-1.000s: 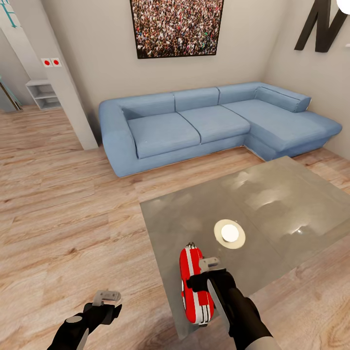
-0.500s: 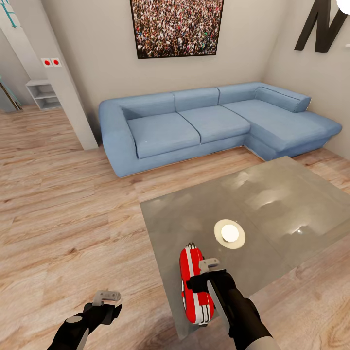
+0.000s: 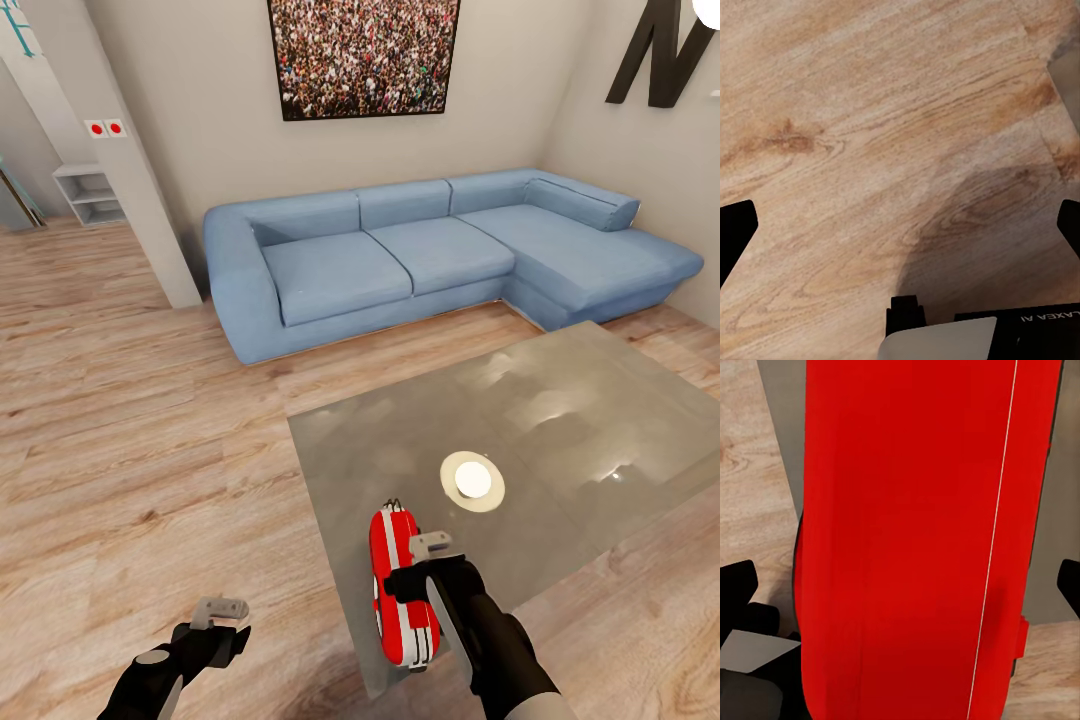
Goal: Turn on the radio receiver that's on the table in the living room.
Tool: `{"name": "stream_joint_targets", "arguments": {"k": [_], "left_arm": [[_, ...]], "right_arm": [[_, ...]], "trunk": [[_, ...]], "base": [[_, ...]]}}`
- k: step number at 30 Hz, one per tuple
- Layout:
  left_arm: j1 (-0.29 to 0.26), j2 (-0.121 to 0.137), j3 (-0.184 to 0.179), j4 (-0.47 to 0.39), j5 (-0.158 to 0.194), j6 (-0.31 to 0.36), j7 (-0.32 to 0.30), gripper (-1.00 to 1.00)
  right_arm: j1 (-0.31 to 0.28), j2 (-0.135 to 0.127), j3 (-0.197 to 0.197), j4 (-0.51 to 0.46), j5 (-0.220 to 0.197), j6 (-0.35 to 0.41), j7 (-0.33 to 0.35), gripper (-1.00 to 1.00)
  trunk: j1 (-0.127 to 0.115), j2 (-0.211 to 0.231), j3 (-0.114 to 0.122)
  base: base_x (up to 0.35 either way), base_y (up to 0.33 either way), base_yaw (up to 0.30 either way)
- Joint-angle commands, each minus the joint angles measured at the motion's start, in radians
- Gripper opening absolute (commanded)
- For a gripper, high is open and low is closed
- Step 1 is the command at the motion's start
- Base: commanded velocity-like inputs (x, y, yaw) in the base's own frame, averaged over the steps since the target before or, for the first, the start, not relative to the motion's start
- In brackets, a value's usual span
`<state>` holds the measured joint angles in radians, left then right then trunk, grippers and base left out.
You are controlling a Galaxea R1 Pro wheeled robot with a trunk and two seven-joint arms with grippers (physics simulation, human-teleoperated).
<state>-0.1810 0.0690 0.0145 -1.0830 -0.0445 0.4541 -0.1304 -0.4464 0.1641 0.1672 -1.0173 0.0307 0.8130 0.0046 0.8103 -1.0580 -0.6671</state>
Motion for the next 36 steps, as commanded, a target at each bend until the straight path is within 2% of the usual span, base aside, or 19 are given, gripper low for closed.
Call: {"name": "stream_joint_targets", "arguments": {"k": [1,27,28,36], "left_arm": [[0.0,0.0,0.0,0.0,0.0,0.0,0.0,1.0],[0.0,0.001,-0.001,0.0,0.0,0.0,0.0,1.0],[0.0,0.001,0.0,0.0,0.0,0.0,0.0,1.0],[0.0,0.001,0.0,0.0,0.0,0.0,0.0,1.0]], "right_arm": [[0.0,0.0,0.0,0.0,0.0,0.0,0.0,-1.0],[-0.012,0.0,-0.002,0.015,0.005,-0.016,0.0,-1.0],[-0.012,-0.047,-0.004,-0.283,0.006,0.112,0.008,-1.0],[-0.012,-0.051,-0.004,-0.416,0.006,0.219,0.008,-1.0]], "trunk": [[0.0,0.0,0.0],[0.0,0.0,0.0],[0.0,0.0,0.0],[0.0,0.0,0.0]], "base": [[0.0,0.0,0.0],[0.0,0.0,0.0],[0.0,0.0,0.0],[0.0,0.0,0.0]]}}
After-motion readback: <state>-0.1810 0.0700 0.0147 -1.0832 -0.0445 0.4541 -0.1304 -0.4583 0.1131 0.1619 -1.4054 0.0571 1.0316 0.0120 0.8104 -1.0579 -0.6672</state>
